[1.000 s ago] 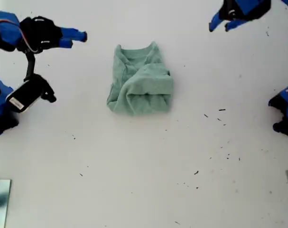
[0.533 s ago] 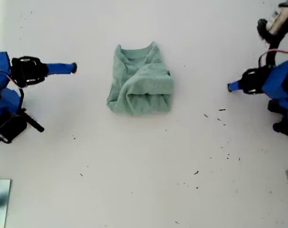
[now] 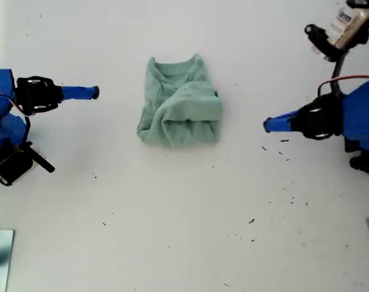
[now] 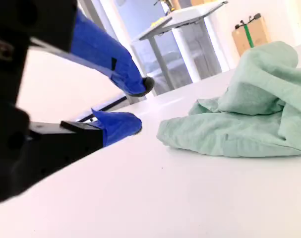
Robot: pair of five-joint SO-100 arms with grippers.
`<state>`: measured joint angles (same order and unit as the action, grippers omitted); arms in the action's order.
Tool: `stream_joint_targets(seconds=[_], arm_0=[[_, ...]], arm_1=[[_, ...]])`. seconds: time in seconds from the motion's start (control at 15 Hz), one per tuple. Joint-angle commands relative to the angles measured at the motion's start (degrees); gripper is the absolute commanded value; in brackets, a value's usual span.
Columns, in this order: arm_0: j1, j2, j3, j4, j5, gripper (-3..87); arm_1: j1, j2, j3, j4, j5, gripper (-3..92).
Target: Fold t shirt
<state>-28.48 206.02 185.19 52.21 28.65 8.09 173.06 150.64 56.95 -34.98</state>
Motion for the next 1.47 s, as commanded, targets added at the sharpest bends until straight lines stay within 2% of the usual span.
stream_joint_targets(seconds=[0.0,0.2,0.33,0.53,0.73,0.87,1.0,1.07,1.2,1.27,1.4], arm_0=[[0.70,0.44,0.62,-1.05,-0.35,7.3],[1.41,0.44,0.62,-1.05,-0.35,7.2],[1.49,0.44,0.62,-1.05,-0.35,7.2],[2.29,0.44,0.62,-1.05,-0.35,7.2],[2.20,0.44,0.62,-1.05,-0.35,7.1],[2.20,0.53,0.62,-1.14,-0.09,7.0],[2.29,0.53,0.62,-1.32,-0.09,6.9],[2.29,0.53,0.70,-1.41,-0.09,6.9],[2.72,0.53,0.70,-1.32,-0.44,7.0],[2.81,0.53,0.70,-1.32,-0.70,7.8],[2.81,0.53,0.44,-1.85,-0.70,6.6]], arm_1=[[-10.63,-24.17,-12.92,-16.00,-2.99,2.3],[-18.46,-44.03,-16.87,-29.53,-1.93,2.3],[-17.58,-45.35,-16.26,-32.08,-2.37,2.3],[-10.02,-45.97,-19.60,-28.65,-8.09,2.3],[6.24,-56.34,-30.85,-28.04,-17.05,2.3],[20.39,-82.09,-58.80,-28.13,-20.13,2.3],[30.23,-113.55,-111.18,-20.30,-21.53,2.3],[34.37,-112.68,-108.90,-31.38,-15.21,2.3],[37.79,-102.83,-99.76,-31.90,-13.89,2.3],[37.88,-96.24,-92.64,-30.15,-16.00,2.3],[36.39,-85.43,-84.20,-19.16,-20.48,2.3]])
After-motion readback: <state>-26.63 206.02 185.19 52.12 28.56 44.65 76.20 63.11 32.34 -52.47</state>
